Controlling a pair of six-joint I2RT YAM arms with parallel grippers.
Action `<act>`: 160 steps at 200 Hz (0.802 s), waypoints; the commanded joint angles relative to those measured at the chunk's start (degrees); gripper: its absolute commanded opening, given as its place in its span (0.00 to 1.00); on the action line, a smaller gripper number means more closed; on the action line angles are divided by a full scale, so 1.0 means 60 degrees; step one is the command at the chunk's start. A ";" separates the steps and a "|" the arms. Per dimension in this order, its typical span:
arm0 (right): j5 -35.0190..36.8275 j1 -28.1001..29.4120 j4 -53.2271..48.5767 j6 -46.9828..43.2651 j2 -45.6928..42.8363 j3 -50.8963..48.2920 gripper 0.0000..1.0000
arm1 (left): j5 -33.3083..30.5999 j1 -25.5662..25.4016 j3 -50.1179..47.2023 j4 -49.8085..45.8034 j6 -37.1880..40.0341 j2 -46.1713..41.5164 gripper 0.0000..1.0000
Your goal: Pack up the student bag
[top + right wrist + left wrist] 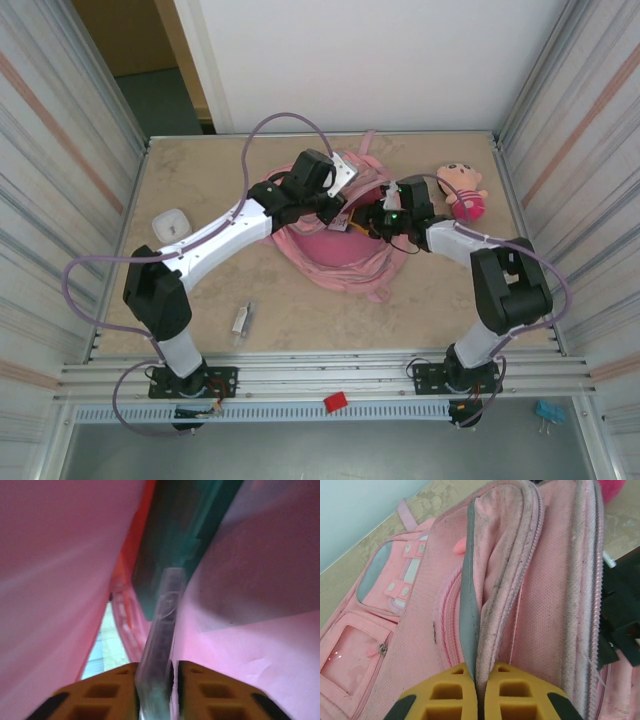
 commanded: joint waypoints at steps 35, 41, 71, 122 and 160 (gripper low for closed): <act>0.1046 -0.0539 -0.0761 -0.0308 -0.0682 -0.0329 0.54 | -0.0048 0.0000 0.0331 0.0745 -0.0090 -0.0799 0.00; 0.1140 -0.0690 -0.0841 -0.0344 -0.0998 -0.0511 0.54 | -0.0067 -0.0004 0.0270 0.0730 -0.0060 -0.0794 0.00; 0.1627 -0.1451 -0.1511 -0.0593 -0.2992 -0.1341 0.57 | -0.0062 -0.0015 0.0007 0.0730 0.0007 -0.0688 0.00; 0.0036 -0.2339 -0.0506 0.0036 -0.5312 -0.2331 0.70 | 0.0185 -0.0018 -0.0249 0.0773 -0.0173 -0.0461 0.00; -0.1413 -0.1782 0.1480 0.1077 -0.4590 -0.2106 0.76 | 0.0322 -0.0059 0.0042 0.0629 -0.0308 -0.0253 0.02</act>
